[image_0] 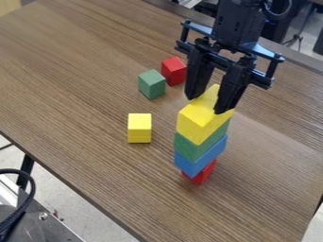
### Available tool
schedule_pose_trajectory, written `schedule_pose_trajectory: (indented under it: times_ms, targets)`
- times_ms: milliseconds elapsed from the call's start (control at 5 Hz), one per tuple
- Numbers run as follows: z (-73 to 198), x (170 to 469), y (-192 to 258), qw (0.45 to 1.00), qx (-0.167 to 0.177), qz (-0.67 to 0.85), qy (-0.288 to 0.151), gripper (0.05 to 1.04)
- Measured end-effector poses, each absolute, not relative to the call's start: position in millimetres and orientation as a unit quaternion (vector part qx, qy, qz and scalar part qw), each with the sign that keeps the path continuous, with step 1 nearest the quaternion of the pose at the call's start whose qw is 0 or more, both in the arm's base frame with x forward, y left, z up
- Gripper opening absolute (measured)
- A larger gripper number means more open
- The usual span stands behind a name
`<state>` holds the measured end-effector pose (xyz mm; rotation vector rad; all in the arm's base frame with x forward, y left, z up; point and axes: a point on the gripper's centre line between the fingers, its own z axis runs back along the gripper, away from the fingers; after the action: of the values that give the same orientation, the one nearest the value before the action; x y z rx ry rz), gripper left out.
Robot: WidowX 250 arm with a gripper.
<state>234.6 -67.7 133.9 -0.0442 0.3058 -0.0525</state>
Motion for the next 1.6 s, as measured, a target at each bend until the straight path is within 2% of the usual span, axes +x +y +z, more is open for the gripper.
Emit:
schedule_pose_trajectory:
  times_ms: [200,400,600,800,1000,1200,1400,1600]
  targets:
    - [135.1,234.8,-66.6,0.988,-0.022,-0.02,0.154,0.464]
    - [149.3,237.5,-59.7,0.991,-0.015,-0.009,0.136,0.465]
    - [179.1,247.3,-39.7,0.996,-0.025,0.033,0.076,0.465]
    - [182.6,248.0,-15.8,0.993,-0.034,0.085,0.077,0.465]
    - [183.3,241.4,5.7,0.983,-0.031,0.15,0.098,0.465]
    - [185.0,240.3,29.5,0.967,-0.033,0.237,0.09,0.464]
    - [176.2,243.9,47.9,0.938,-0.064,0.333,0.076,0.465]
    - [151.8,240.1,42.3,0.884,-0.127,0.441,0.087,0.464]
